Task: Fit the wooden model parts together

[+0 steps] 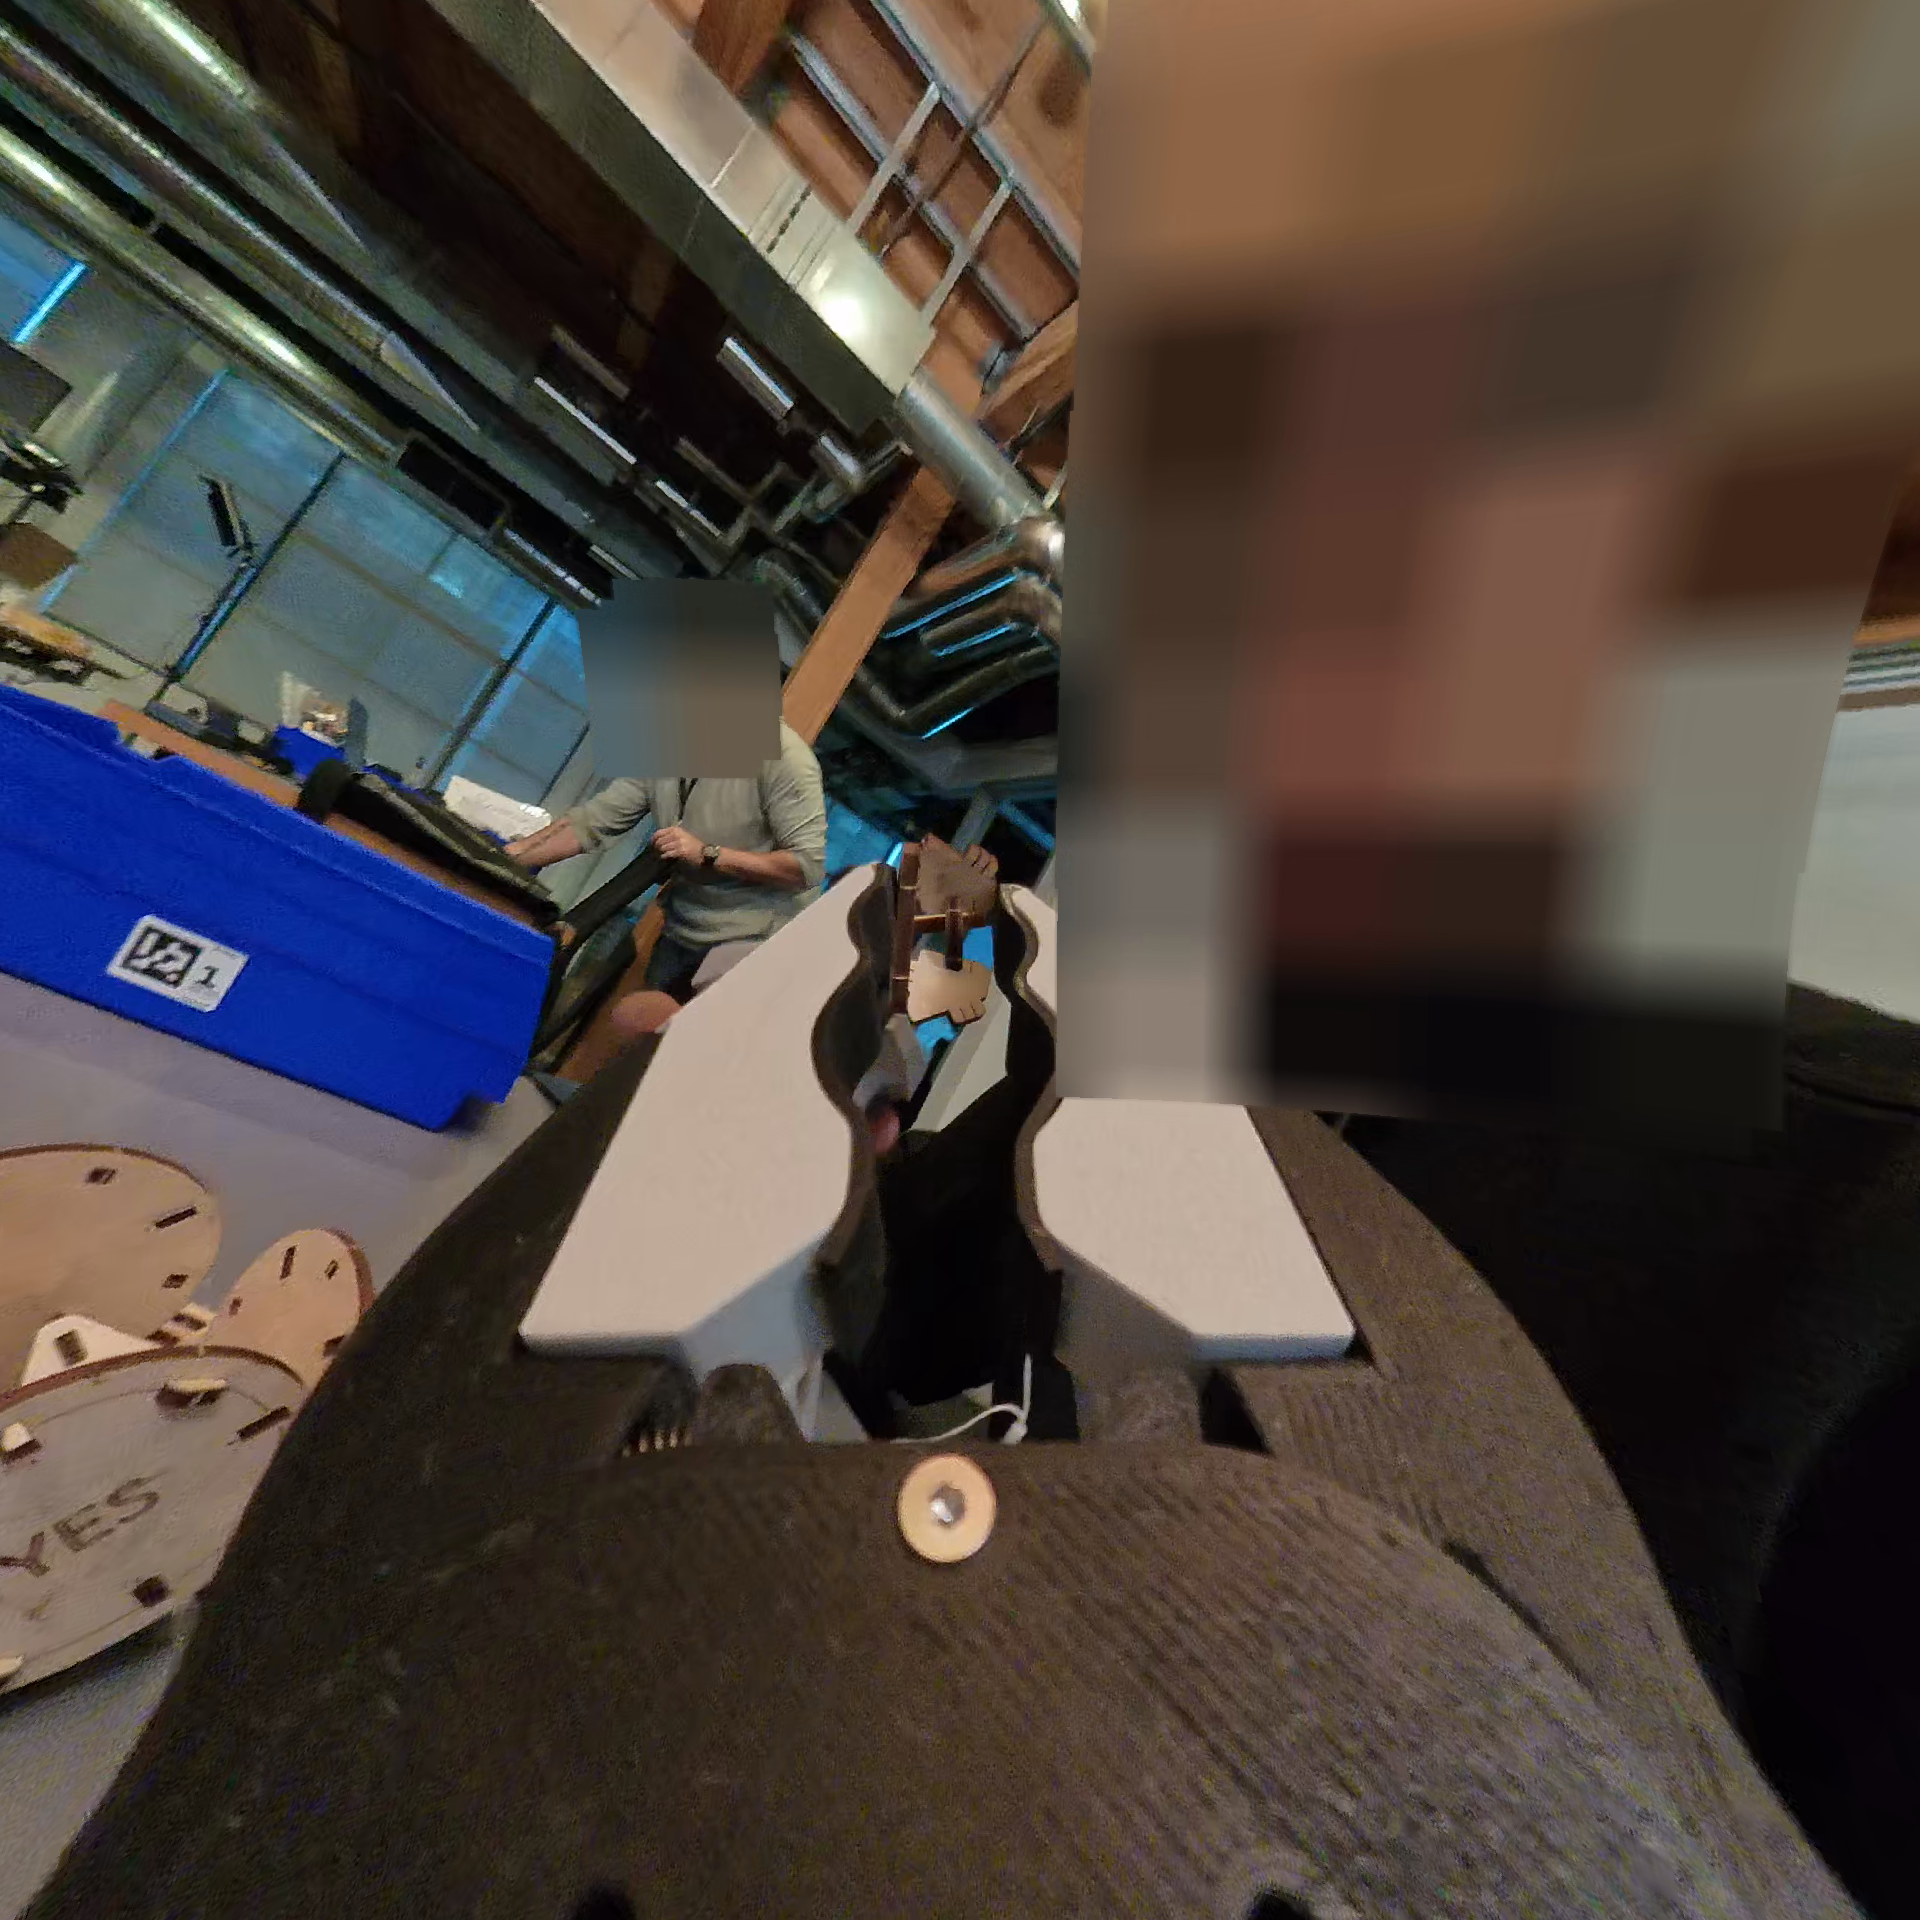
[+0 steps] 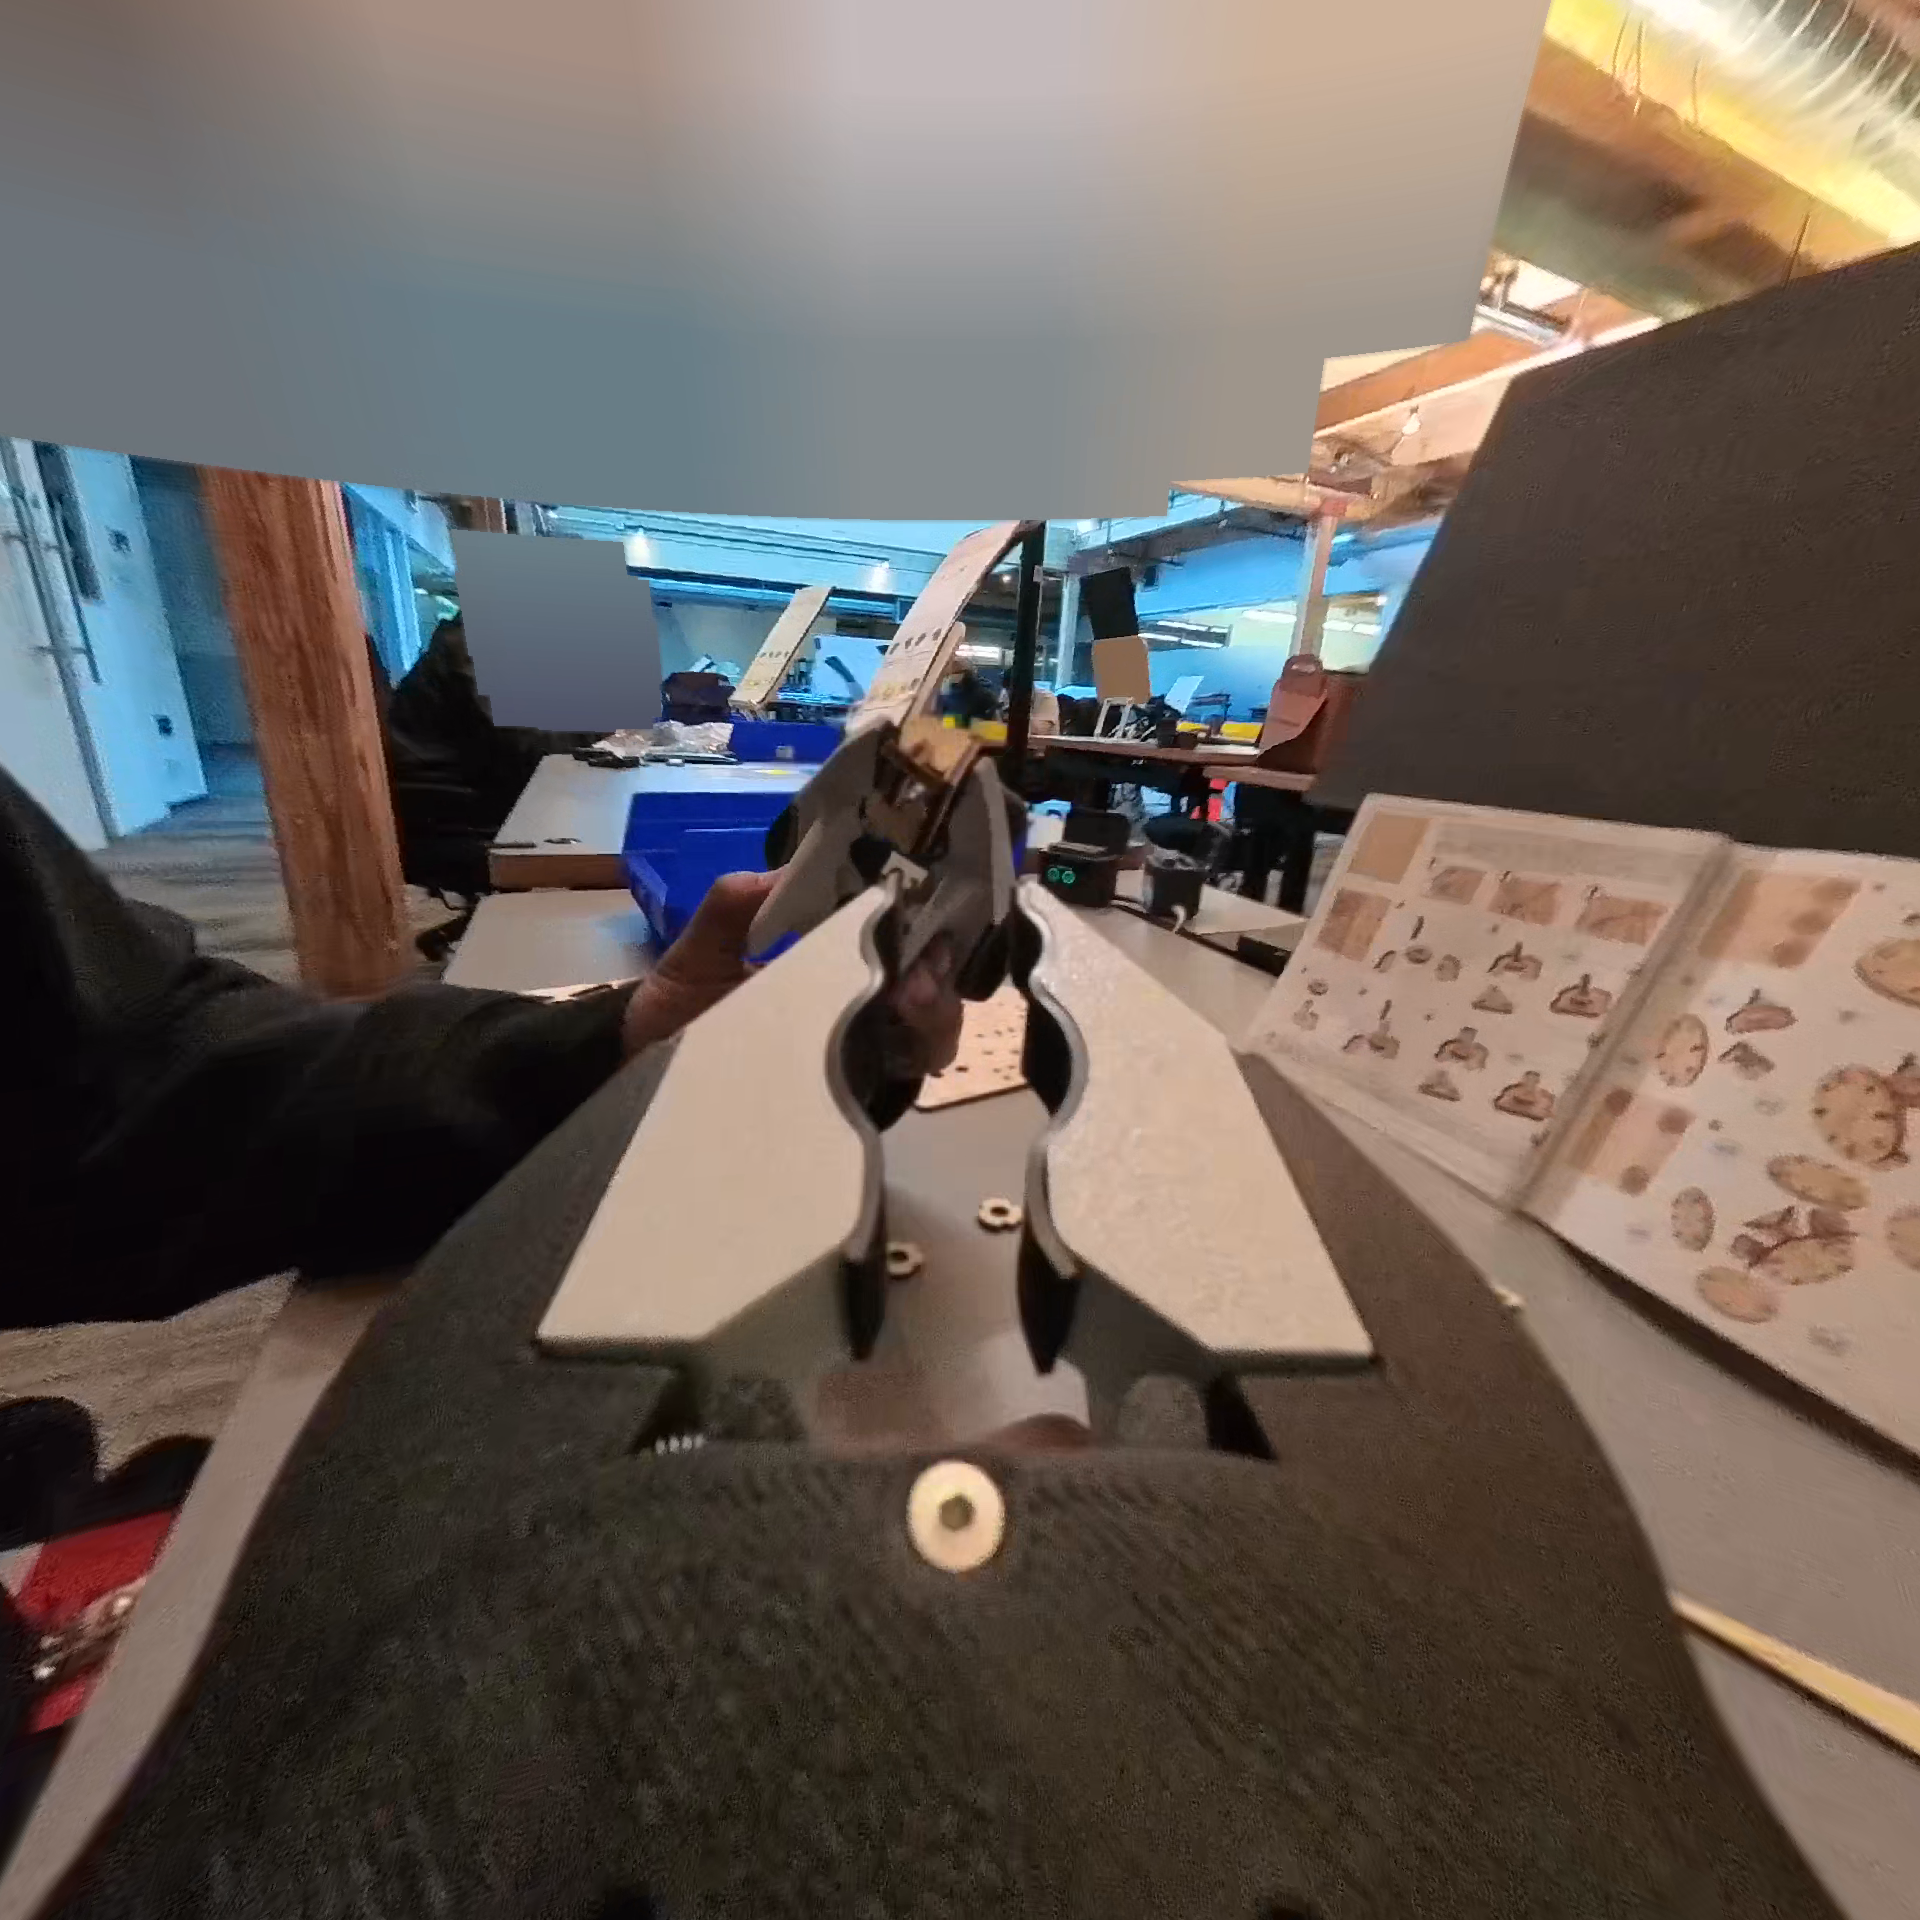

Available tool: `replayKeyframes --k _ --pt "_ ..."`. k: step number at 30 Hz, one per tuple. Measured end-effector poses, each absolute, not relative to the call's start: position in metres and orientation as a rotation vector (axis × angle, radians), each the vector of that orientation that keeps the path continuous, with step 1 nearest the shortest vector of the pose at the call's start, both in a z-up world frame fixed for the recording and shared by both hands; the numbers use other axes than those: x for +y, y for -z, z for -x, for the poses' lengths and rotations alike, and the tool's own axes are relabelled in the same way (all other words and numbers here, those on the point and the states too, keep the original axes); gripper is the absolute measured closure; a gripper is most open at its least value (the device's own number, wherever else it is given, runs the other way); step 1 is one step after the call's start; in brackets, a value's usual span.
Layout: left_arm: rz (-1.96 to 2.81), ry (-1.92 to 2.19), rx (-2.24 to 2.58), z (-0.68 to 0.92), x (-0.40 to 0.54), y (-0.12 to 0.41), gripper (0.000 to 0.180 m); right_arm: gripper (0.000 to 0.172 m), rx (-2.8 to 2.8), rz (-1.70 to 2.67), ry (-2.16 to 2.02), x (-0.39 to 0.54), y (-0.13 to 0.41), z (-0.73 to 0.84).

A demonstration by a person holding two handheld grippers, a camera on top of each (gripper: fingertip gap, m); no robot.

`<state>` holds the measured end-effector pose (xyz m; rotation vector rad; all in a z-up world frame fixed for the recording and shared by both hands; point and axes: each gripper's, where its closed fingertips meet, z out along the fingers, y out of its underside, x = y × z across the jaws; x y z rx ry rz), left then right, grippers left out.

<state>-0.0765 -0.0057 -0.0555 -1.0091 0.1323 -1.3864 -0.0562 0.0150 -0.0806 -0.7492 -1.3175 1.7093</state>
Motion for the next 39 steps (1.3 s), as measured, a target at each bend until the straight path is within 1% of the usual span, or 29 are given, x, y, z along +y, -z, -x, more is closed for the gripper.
replayKeyframes --k 1,3,5,7,9,10,12,13,15,17,18,19,21,22,25,31,39 --pt "1.035 1.363 0.145 0.073 -0.004 0.057 0.167 0.149 -1.313 0.782 -1.754 0.015 0.081 0.057" --pt "1.090 1.305 0.174 0.065 -0.001 0.061 0.167 0.143 -1.299 0.834 -1.849 0.016 0.080 0.057" --pt "1.148 1.232 0.205 0.058 0.002 0.066 0.167 0.132 -1.277 0.876 -1.903 0.020 0.078 0.059" --pt "1.191 1.158 0.231 0.053 0.004 0.068 0.167 0.133 -1.289 0.897 -1.941 0.020 0.078 0.058" --pt "1.213 1.097 0.237 0.054 0.004 0.068 0.167 0.142 -1.303 0.885 -1.985 0.018 0.077 0.056" --pt "1.226 1.067 0.246 0.053 0.005 0.069 0.168 0.150 -1.307 0.873 -2.002 0.016 0.077 0.054" --pt "1.242 1.024 0.258 0.052 0.005 0.069 0.168 0.154 -1.309 0.871 -2.033 0.014 0.076 0.053" --pt "1.248 1.016 0.262 0.052 0.005 0.069 0.168 0.152 -1.317 0.874 -2.058 0.013 0.077 0.053" --pt "1.260 1.002 0.272 0.050 0.005 0.070 0.168 0.140 -1.335 0.892 -2.090 0.010 0.079 0.053" --pt "1.263 1.011 0.277 0.048 0.005 0.070 0.168 0.136 -1.335 0.899 -2.090 0.010 0.081 0.054" --pt "1.262 1.020 0.279 0.048 0.004 0.069 0.168 0.136 -1.338 0.892 -2.086 0.010 0.081 0.054" --pt "1.260 1.031 0.279 0.047 0.004 0.069 0.168 0.141 -1.344 0.869 -2.093 0.008 0.080 0.052" --pt "1.254 1.066 0.282 0.045 0.003 0.069 0.168 0.154 -1.348 0.815 -2.108 0.006 0.077 0.046" --pt "1.249 1.088 0.284 0.044 0.003 0.069 0.168 0.158 -1.353 0.794 -2.105 0.005 0.076 0.045" --pt "1.240 1.124 0.283 0.042 0.003 0.069 0.167 0.157 -1.373 0.770 -2.102 0.004 0.076 0.043" --pt "1.335 1.066 0.312 0.033 0.009 0.081 0.167 0.155 -1.475 0.782 -2.037 -0.001 0.088 0.047" --pt "1.267 1.227 0.328 0.029 0.002 0.074 0.168 0.152 -1.492 0.754 -2.192 -0.008 0.083 0.037"
